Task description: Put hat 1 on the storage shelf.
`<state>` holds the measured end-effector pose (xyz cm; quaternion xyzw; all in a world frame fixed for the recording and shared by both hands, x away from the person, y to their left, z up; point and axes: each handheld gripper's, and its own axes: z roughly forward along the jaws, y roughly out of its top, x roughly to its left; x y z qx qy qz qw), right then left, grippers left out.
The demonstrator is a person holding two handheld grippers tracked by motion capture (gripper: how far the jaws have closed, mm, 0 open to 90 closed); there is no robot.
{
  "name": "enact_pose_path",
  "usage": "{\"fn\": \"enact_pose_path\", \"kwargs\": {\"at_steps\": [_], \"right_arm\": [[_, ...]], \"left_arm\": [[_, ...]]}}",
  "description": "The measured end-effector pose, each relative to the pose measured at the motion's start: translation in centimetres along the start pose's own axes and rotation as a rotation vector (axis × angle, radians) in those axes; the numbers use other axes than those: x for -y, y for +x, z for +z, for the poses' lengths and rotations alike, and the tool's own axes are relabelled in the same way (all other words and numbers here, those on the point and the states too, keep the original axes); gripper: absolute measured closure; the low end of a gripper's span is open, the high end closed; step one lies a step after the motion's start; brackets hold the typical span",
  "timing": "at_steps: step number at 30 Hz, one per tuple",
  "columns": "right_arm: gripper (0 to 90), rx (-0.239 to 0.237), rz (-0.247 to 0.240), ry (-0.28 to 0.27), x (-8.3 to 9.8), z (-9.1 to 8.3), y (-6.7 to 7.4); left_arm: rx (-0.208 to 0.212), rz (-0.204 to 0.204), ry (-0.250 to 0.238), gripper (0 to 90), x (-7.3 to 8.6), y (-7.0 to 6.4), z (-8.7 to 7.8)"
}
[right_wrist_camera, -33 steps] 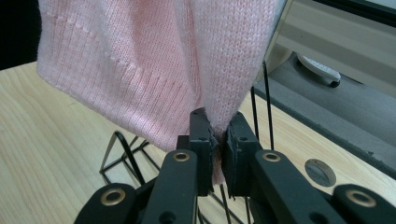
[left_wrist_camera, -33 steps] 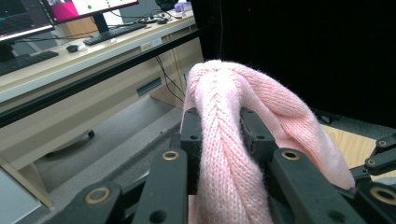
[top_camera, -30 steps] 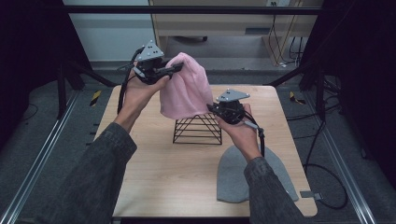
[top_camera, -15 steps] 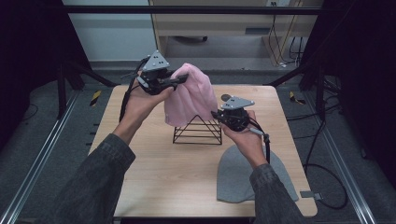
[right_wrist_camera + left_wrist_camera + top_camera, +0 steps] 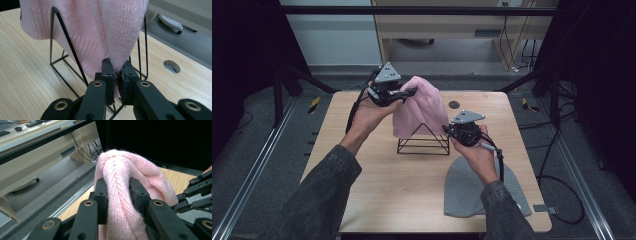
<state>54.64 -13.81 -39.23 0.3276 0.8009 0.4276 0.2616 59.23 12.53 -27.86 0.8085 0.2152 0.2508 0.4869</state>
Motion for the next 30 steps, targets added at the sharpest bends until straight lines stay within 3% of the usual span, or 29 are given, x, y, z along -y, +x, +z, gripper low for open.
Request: {"fn": "enact_pose_path", "kwargs": {"at_steps": [4, 20, 30], "right_arm": [[83.6, -0.001, 0.005, 0.01, 0.5, 0.1, 0.0], [83.6, -0.004, 0.025, 0.04, 2.7, 0.6, 0.0], [83.6, -0.004, 0.035, 0.062, 3.7, 0.8, -0.1]], "left_arm": [[0.012, -0.009, 0.001, 70.5, 0.3, -0.3, 0.2], [0.056, 0.022, 0.042, 69.2, 1.2, -1.9, 0.9], [0.074, 0.001, 0.066, 68.7, 2.2, -2.1, 1.3]]}}
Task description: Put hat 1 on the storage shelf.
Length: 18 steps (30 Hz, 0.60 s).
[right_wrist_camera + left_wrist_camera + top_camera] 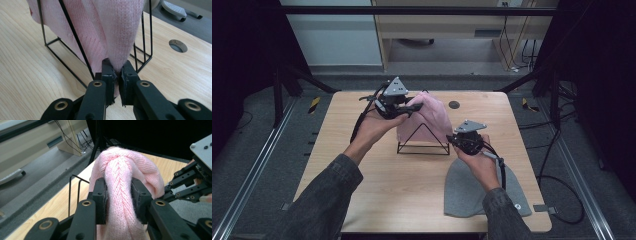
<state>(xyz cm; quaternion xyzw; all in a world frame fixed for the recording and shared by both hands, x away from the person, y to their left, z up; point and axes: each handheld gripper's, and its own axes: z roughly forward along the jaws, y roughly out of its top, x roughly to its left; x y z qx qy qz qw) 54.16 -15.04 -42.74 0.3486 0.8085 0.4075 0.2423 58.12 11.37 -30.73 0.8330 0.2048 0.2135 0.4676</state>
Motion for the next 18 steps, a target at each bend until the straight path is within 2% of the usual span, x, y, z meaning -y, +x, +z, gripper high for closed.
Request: {"fn": "enact_pose_path", "kwargs": {"at_steps": [7, 18], "right_arm": [[83.6, -0.001, -0.003, 0.024, 0.7, 0.3, -0.1], [83.2, -0.007, 0.005, 0.071, 2.2, 1.1, -0.2]], "left_arm": [[0.015, -0.018, 0.013, 68.7, 0.6, -0.6, 0.3], [0.037, -0.026, 0.072, 68.7, 1.9, -1.4, 1.2]]}}
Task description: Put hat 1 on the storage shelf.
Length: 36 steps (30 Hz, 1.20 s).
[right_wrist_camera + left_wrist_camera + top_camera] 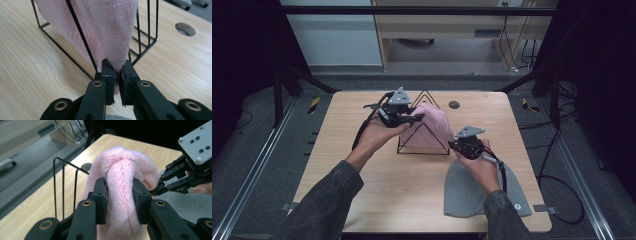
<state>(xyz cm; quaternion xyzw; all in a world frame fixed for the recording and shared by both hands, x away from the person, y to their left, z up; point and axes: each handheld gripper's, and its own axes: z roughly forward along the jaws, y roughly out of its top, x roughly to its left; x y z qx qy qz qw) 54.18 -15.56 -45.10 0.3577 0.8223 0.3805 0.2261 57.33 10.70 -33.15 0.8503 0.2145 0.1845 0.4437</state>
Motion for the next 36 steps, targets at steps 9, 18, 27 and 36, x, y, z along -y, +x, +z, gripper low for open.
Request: {"fn": "enact_pose_path", "kwargs": {"at_steps": [9, 18, 27, 36], "right_arm": [[65.2, 0.011, 0.02, 0.028, 0.3, -0.2, -0.2], [43.4, 0.081, 0.026, 0.058, 1.2, -3.1, -1.2], [33.2, 0.131, 0.098, 0.115, 3.2, -4.9, -3.7], [35.6, 0.116, 0.19, 0.197, 5.6, -5.8, -6.7]], "left_arm": [[0.014, -0.027, 0.007, 68.8, 0.3, -0.4, 0.3], [0.018, -0.052, 0.018, 63.1, 1.0, -0.7, 0.4], [0.001, -0.079, -0.016, 34.7, 1.9, -1.3, -0.9], [0.0, -0.105, 0.021, 12.8, 6.1, -2.7, -4.1]]}}
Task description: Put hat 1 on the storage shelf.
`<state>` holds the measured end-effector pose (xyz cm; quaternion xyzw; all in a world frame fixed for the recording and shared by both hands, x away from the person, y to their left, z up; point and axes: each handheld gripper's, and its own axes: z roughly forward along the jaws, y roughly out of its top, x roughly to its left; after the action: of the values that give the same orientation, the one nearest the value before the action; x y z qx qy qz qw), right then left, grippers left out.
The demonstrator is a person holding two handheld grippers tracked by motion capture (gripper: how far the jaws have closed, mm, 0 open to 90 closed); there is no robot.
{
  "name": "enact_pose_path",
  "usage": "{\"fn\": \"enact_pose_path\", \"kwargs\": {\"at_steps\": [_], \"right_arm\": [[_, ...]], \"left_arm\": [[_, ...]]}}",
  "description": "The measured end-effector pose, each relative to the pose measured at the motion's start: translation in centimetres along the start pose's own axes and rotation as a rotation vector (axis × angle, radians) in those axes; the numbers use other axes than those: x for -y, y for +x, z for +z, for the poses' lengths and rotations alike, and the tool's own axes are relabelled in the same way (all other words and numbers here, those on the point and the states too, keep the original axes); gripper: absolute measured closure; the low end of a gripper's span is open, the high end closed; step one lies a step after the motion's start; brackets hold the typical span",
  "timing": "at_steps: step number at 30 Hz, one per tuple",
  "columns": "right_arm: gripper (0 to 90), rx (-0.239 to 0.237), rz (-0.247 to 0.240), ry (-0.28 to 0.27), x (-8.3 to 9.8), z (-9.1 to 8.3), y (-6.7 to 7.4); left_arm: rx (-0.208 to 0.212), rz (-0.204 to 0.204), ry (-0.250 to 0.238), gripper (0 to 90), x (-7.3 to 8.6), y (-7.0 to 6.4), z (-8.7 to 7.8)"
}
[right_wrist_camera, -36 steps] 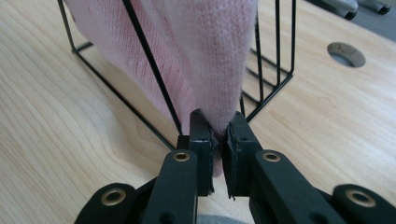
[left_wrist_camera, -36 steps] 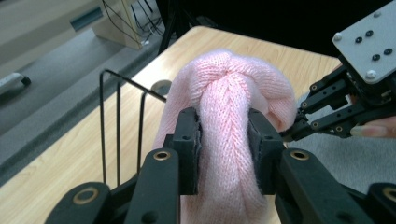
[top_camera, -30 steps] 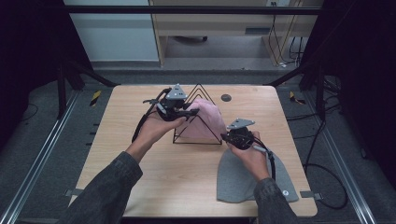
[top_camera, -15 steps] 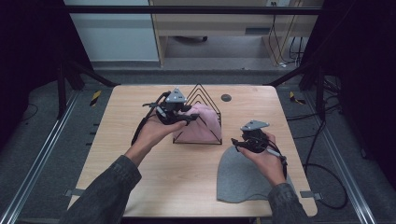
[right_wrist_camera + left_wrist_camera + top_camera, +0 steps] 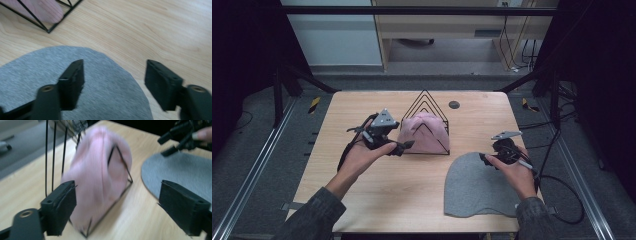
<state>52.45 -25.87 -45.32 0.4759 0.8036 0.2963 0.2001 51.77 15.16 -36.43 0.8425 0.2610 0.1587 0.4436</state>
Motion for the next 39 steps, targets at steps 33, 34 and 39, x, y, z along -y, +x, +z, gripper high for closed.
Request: {"fn": "enact_pose_path", "kwargs": {"at_steps": [33, 34, 39], "right_arm": [[66.3, -0.063, 0.026, 0.163, 2.8, 1.2, -1.7], [70.3, -0.064, 0.018, 0.169, 2.8, 1.2, -1.6], [85.6, -0.094, 0.0, 0.167, 2.5, 1.3, -1.2]], "left_arm": [[-0.162, -0.106, 0.156, 10.3, 13.3, 1.3, -3.7], [-0.18, -0.1, 0.162, 10.4, 13.4, 1.5, -3.8], [-0.188, -0.131, 0.151, 10.5, 13.6, 2.1, -4.1]]}}
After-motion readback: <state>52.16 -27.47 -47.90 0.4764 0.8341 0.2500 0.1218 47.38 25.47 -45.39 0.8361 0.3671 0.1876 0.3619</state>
